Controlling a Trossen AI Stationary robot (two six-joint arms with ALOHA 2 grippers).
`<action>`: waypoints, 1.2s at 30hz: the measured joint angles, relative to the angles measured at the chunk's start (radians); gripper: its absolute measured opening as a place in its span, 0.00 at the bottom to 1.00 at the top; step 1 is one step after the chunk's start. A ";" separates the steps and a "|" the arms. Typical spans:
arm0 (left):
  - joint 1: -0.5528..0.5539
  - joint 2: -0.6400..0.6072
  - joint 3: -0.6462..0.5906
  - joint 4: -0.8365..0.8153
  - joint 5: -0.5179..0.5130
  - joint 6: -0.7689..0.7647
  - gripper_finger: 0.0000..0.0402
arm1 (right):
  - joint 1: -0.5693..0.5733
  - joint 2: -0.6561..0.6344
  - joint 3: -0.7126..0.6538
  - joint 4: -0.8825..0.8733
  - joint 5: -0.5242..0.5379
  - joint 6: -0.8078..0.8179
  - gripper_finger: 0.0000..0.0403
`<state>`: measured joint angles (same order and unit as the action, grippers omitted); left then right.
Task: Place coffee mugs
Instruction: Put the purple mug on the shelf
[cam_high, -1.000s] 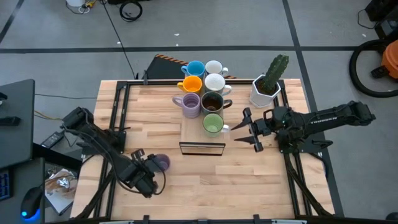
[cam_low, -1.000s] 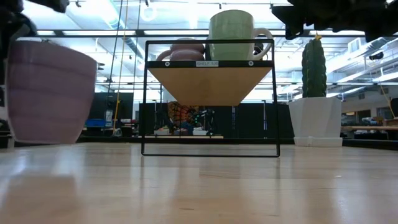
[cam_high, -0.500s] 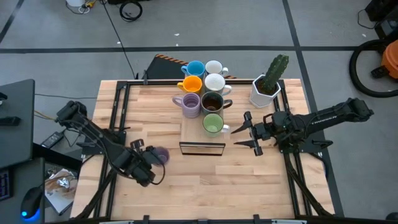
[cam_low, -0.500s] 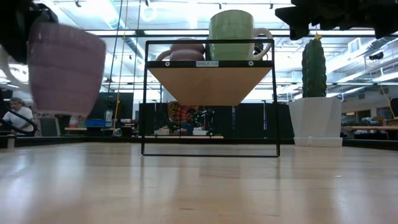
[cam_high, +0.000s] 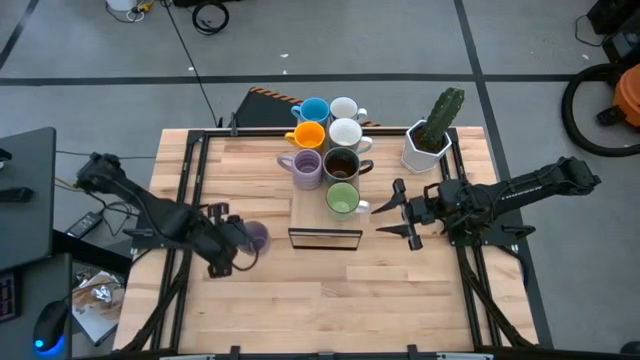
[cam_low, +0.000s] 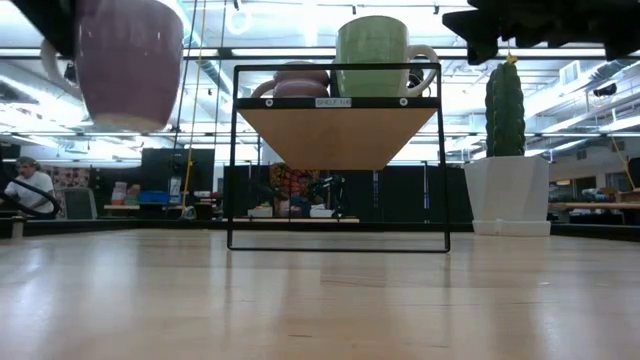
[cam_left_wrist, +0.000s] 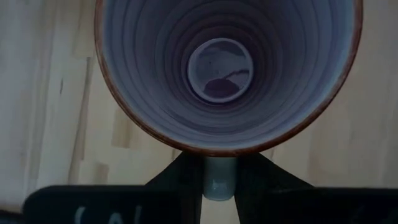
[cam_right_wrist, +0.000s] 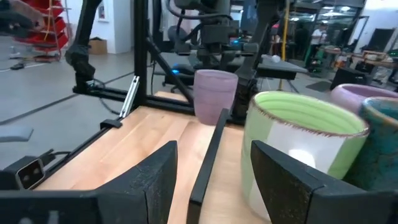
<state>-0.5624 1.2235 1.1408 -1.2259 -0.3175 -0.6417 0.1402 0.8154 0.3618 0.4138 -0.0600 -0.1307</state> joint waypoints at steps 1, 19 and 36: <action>0.016 -0.016 0.003 0.000 0.010 0.022 0.15 | 0.000 0.000 0.000 0.007 0.016 0.000 0.52; 0.158 -0.066 0.082 -0.001 0.054 0.242 0.15 | -0.034 0.000 0.054 -0.124 0.149 0.041 0.46; 0.444 0.038 0.275 -0.058 0.052 0.675 0.15 | -0.070 -0.004 0.054 -0.115 0.190 -0.030 0.45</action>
<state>-0.1181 1.2614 1.4153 -1.2842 -0.2658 0.0328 0.0702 0.8112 0.4156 0.2986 0.1299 -0.1608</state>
